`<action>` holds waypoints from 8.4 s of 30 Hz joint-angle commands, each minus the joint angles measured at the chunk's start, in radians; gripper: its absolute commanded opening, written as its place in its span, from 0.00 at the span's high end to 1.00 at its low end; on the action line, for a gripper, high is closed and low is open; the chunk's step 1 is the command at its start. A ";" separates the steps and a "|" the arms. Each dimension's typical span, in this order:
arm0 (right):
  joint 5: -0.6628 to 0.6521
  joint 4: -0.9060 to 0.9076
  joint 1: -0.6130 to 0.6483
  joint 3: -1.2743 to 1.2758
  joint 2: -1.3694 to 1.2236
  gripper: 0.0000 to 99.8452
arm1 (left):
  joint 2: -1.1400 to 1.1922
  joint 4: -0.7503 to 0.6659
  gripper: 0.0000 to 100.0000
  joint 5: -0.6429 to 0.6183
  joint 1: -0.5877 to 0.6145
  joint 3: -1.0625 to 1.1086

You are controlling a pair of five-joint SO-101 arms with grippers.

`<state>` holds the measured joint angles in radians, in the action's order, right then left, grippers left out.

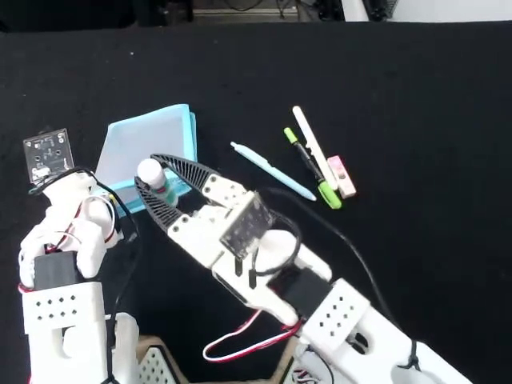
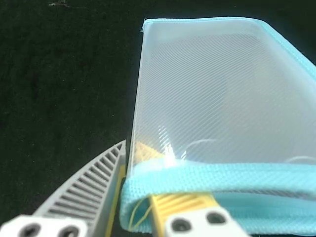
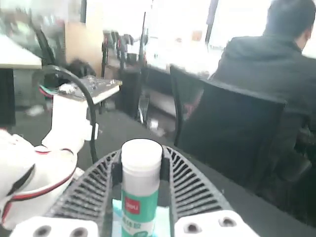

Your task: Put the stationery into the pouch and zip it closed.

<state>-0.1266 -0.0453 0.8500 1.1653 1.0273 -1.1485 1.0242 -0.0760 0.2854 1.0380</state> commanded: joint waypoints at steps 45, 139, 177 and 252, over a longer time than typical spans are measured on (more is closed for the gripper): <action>-0.107 -0.649 0.015 0.440 0.022 0.99 | 0.012 0.315 0.97 0.054 -0.110 -0.337; 0.316 0.818 0.269 0.249 -0.139 0.70 | 0.003 0.264 0.97 0.051 -0.007 -0.300; 0.249 1.068 0.074 -0.015 -0.581 0.80 | 0.003 0.235 0.97 0.049 -0.005 -0.292; -0.397 1.195 -0.760 -0.392 -0.707 0.99 | 0.002 0.222 0.97 0.054 -0.005 -0.271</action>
<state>-0.5317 1.0288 0.0951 0.8615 0.1834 -1.1362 1.2605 -0.0345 0.2716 0.7848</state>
